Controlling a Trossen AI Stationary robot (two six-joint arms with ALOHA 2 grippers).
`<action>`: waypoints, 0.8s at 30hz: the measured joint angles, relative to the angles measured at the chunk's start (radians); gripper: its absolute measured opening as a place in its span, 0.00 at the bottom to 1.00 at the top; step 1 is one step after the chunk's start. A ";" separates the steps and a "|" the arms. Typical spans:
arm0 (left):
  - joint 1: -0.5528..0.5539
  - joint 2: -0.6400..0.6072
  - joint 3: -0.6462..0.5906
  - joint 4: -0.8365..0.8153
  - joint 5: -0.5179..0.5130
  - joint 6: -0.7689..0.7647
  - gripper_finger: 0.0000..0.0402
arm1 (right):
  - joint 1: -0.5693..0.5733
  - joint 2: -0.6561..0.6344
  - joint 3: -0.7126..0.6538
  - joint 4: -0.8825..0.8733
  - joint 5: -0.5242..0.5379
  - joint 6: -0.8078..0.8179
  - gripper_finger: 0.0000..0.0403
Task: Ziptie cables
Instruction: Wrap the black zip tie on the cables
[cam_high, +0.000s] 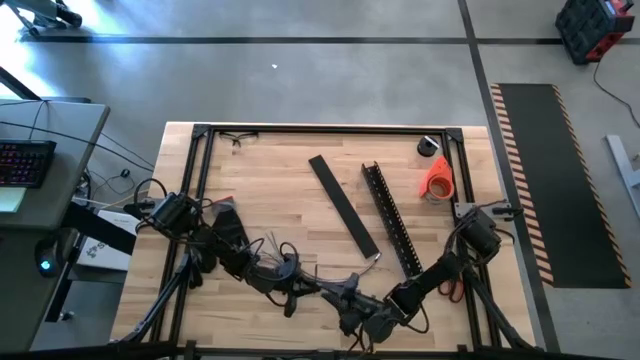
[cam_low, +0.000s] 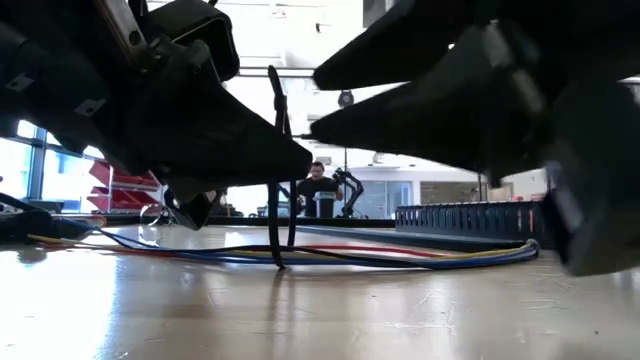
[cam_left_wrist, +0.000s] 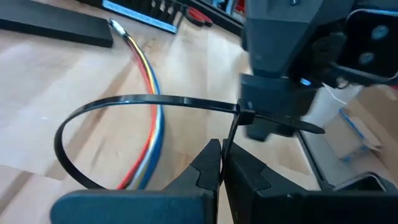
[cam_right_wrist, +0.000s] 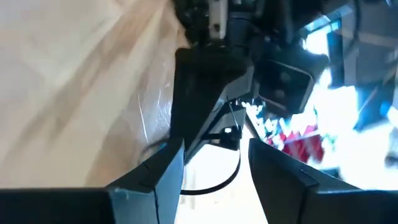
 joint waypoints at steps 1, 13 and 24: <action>-0.004 0.000 0.000 0.000 -0.017 0.008 0.00 | 0.005 -0.004 0.000 -0.005 0.019 0.057 0.40; -0.031 0.164 0.132 0.010 -0.156 0.059 0.00 | 0.023 -0.263 0.001 -0.496 -0.342 1.053 0.40; -0.028 0.200 0.180 -0.006 -0.198 0.144 0.00 | -0.001 -0.240 0.000 -0.605 -0.316 1.386 0.40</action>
